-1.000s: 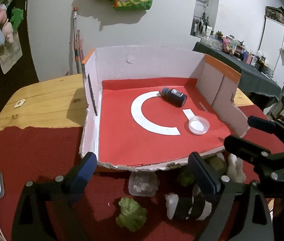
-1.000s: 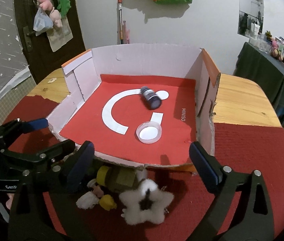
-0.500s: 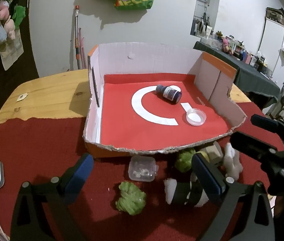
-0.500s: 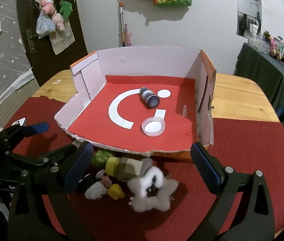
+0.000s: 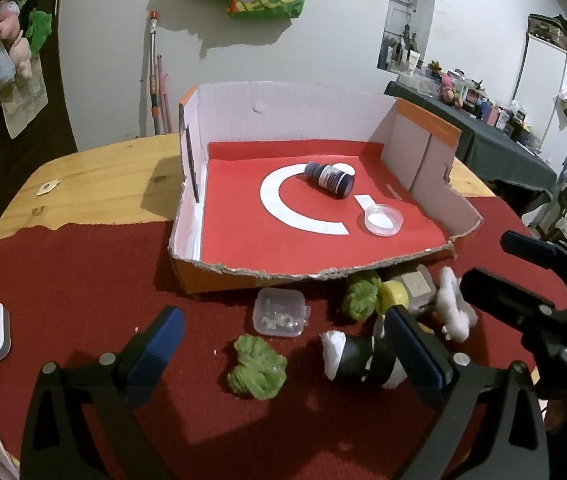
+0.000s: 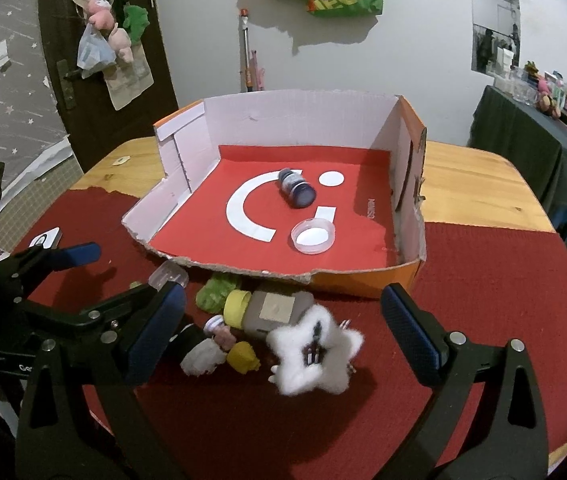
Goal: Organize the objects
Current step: 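Withdraw both grippers from the box toward the remaining toys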
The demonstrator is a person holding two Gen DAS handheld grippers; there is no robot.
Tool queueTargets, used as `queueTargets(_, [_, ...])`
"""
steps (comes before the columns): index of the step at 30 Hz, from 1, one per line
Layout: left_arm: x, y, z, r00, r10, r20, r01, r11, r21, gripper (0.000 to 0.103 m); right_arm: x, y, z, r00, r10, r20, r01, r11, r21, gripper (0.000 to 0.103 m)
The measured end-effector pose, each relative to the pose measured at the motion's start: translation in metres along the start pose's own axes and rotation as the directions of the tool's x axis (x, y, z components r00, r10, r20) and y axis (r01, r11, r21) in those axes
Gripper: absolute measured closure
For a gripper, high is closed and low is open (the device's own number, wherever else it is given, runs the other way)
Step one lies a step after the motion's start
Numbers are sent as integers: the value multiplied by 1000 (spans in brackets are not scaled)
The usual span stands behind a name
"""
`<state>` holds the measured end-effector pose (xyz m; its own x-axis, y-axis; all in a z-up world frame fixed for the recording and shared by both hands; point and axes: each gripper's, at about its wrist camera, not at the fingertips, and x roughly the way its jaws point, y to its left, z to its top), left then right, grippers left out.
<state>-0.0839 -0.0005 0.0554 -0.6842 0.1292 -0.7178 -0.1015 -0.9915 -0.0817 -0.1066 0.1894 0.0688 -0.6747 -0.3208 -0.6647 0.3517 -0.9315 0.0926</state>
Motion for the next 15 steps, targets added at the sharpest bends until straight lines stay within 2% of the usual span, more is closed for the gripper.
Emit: queueTargets(15, [-7, 2, -16, 1000, -9, -16, 9, 1000, 1, 1, -10, 9, -15, 1000, -6, 3, 6, 1000, -11, 3])
